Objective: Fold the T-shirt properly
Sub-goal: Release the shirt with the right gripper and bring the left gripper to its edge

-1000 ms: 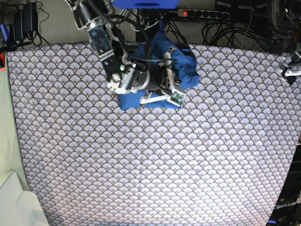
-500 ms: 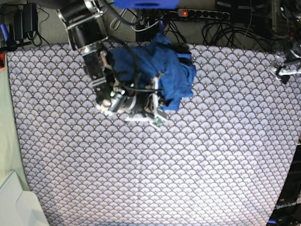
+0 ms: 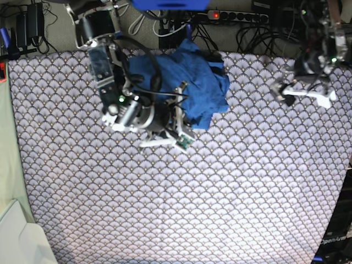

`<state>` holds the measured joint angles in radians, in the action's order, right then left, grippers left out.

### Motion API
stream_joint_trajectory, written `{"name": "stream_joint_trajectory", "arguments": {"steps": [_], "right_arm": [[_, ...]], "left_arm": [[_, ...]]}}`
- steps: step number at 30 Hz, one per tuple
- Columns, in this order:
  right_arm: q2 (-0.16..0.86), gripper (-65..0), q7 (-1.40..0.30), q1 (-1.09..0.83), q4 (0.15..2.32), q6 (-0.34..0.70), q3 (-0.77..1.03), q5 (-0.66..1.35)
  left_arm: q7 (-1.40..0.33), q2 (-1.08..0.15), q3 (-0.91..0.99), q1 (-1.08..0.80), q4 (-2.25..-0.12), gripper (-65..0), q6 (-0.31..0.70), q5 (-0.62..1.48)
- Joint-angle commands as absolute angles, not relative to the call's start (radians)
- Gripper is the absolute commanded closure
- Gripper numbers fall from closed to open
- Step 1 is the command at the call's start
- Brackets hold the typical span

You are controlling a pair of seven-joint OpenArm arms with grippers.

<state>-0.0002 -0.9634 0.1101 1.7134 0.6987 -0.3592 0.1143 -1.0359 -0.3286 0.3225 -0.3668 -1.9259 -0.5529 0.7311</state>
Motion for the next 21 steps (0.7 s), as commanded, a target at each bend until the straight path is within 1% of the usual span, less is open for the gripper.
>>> {"name": "stream_joint_trajectory", "arguments": {"steps": [1, 3, 5, 7, 9, 11, 13, 15, 21], "right_arm": [[0.01, -0.8, -0.967, 0.134, 1.756, 0.698, -0.357, 0.128], [0.024, -1.3, -1.007, 0.139, 1.799, 0.698, -0.357, 0.128], [0.047, -4.2, -1.027, 0.139, 1.83, 0.698, -0.354, 0.128], [0.067, -8.4, -1.029, 0.139, 1.844, 0.698, -0.354, 0.128], [0.082, -14.0, -1.03, 0.139, 1.844, 0.698, -0.337, 0.128], [0.085, -20.2, -1.03, 0.13, 1.844, 0.698, -0.292, 0.128], [0.085, -23.7, -1.03, 0.127, 1.844, 0.698, -0.254, 0.13], [0.085, -25.1, -1.027, 0.116, 1.844, 0.698, -0.225, 0.13], [0.107, -25.2, -1.026, 0.108, 1.844, 0.698, -0.2, 0.13]], "left_arm": [[-1.033, -0.341, 0.297, -0.349, -1.943, -57.2, -0.556, 0.742], [-1.033, -0.341, 0.206, -0.318, -1.943, -57.3, -0.556, 0.742], [-1.033, -0.34, 0.122, -0.289, -1.94, -57.3, -0.556, 0.742], [-1.033, -0.325, 0.041, -0.257, -1.94, -57.3, -0.556, 0.742], [-1.033, -0.302, -0.022, -0.229, -1.94, -57.3, -0.556, 0.742], [-1.033, -0.282, -0.065, -0.209, -1.937, -57.3, -0.556, 0.742], [-1.033, -0.262, -0.082, -0.194, -1.929, -57.3, -0.556, 0.742], [-1.033, -0.245, -0.087, -0.18, -1.91, -57.3, -0.556, 0.74], [-1.024, -0.226, -0.104, -0.14, -1.794, -57.3, -0.556, 0.74]]}}
